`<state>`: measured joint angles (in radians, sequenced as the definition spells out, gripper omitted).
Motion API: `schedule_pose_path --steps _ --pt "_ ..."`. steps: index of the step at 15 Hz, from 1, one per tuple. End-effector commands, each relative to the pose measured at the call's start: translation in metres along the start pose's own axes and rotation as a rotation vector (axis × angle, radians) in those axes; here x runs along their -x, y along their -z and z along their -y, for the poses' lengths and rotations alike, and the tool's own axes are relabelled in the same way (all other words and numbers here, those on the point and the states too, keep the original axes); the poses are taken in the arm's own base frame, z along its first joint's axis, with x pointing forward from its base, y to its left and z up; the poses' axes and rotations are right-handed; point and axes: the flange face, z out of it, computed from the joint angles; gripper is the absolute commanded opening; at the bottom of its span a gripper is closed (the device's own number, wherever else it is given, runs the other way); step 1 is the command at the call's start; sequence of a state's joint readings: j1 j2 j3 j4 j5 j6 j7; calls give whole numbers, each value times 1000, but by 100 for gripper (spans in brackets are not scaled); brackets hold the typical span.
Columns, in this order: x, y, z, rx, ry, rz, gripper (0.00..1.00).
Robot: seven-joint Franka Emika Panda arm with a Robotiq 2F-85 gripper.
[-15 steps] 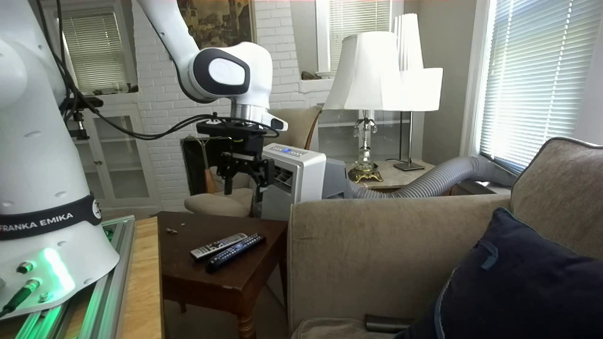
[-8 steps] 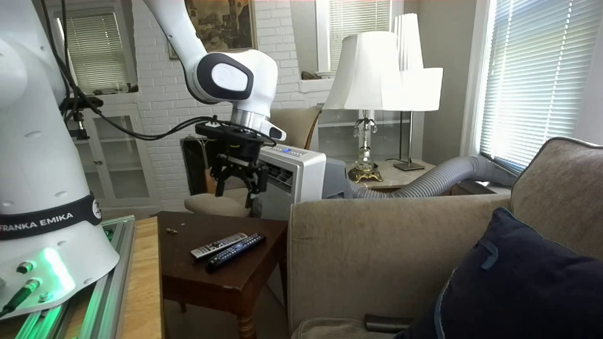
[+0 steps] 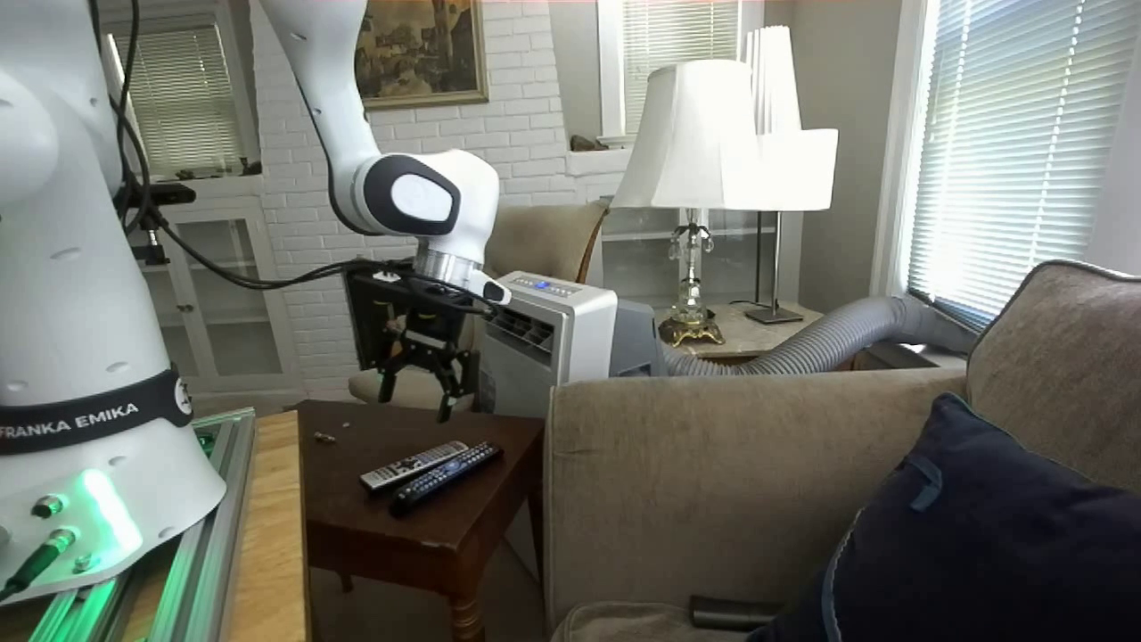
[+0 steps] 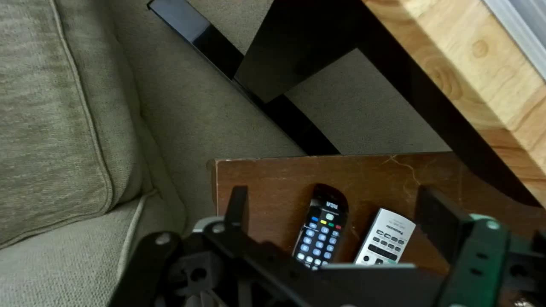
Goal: Put both remotes on the left side of the sofa
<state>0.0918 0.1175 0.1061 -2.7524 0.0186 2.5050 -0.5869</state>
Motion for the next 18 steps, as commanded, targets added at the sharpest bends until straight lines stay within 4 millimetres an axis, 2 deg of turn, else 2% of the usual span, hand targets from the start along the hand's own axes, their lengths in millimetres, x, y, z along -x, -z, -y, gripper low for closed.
schedule_pose_path --steps 1,4,8,12,18 --pt "-22 -14 27 9 9 -20 100" --pt "-36 -22 50 34 0 -17 100" --pt "-48 -29 66 66 -24 -48 100" --pt "-59 -33 61 124 -19 -155 100" --pt "-57 -56 43 162 -58 -212 100"
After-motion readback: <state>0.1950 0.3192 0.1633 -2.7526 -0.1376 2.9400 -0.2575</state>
